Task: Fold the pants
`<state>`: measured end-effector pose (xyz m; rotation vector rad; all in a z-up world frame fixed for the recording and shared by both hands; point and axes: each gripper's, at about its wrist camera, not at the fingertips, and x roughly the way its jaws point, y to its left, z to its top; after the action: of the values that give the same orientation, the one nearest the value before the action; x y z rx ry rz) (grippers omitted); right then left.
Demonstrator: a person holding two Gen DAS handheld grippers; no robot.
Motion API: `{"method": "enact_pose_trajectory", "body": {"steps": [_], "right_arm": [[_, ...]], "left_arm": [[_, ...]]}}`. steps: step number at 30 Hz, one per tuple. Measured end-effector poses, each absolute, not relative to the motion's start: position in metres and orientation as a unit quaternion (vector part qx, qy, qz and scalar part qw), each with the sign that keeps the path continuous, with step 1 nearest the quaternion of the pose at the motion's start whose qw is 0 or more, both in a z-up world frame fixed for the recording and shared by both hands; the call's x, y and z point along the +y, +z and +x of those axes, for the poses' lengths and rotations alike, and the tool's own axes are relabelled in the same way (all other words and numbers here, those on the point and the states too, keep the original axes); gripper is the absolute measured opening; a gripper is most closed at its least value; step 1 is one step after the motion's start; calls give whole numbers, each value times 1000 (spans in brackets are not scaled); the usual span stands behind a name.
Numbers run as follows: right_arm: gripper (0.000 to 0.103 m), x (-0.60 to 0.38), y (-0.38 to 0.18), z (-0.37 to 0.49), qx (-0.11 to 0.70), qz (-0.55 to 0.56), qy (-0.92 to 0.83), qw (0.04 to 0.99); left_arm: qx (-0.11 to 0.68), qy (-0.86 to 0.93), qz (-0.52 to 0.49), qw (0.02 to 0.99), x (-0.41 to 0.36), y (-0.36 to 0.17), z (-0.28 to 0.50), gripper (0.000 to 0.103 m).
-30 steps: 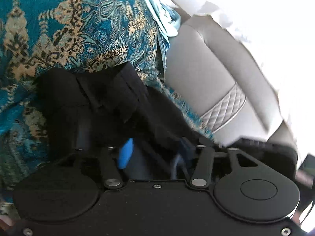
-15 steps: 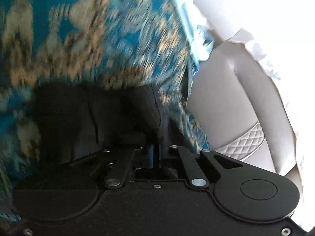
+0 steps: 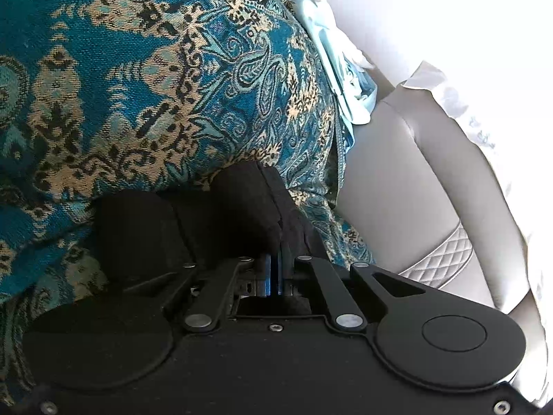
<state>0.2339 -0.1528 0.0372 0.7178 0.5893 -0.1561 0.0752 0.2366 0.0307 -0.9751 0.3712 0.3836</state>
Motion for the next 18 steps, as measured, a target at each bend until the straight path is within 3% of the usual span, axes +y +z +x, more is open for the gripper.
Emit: {"method": "enact_pose_trajectory", "body": {"steps": [18], "right_arm": [[28, -430, 38, 287, 229, 334, -303, 863]], "left_arm": [[208, 222, -417, 856, 227, 16, 90, 4]]}}
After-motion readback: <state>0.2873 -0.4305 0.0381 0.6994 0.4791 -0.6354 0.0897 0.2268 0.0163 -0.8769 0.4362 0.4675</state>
